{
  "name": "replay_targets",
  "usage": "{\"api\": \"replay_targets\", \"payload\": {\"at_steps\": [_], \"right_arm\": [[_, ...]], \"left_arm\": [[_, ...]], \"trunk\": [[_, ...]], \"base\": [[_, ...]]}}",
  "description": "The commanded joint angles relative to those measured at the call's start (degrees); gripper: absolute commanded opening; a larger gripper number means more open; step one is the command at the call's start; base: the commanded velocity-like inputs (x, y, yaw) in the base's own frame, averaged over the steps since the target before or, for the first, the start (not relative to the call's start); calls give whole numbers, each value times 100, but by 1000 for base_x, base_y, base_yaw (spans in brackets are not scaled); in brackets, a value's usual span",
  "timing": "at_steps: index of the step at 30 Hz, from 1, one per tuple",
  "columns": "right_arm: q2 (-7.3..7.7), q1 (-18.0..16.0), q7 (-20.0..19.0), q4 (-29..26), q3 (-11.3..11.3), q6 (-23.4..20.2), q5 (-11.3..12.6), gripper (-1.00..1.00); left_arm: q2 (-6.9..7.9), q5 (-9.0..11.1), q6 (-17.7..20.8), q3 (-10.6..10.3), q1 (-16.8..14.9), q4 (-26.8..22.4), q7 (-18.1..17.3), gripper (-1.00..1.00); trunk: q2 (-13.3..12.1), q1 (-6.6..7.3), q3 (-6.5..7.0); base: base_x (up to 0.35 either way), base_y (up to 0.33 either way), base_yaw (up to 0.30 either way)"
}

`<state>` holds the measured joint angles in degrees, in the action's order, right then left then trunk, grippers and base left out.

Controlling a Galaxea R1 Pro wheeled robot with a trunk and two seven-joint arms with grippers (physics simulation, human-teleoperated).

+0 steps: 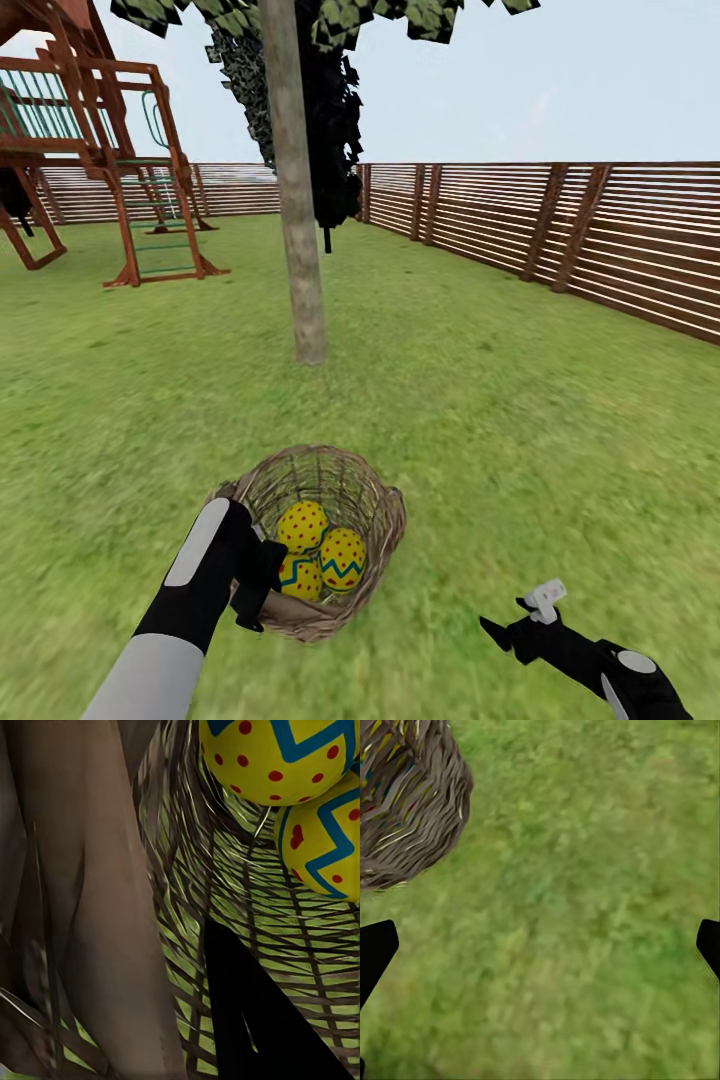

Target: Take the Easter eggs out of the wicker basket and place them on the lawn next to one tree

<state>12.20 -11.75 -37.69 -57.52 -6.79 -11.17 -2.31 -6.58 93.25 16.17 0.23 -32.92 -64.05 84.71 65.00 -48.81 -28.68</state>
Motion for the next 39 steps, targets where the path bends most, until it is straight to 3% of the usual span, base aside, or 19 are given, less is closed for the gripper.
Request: {"api": "replay_targets", "payload": {"at_steps": [1, 6, 39], "right_arm": [[-2, -3, -36, -10, -15, -35, -23, 100], [-7, -3, -36, 1, -15, -35, -23, 100], [1, -3, -45, 14, -24, -35, 12, 100]], "left_arm": [[-1, 9, 88, -3, -3, -3, -1, -100], [-1, 7, 88, -22, -3, -1, -153, -100], [-36, -54, 18, -31, -3, 6, -149, -100]], "trunk": [[4, -4, -6], [4, -4, -6], [4, -4, -6]], "base": [[338, 0, 1], [338, 0, 0], [338, 39, 22]]}}
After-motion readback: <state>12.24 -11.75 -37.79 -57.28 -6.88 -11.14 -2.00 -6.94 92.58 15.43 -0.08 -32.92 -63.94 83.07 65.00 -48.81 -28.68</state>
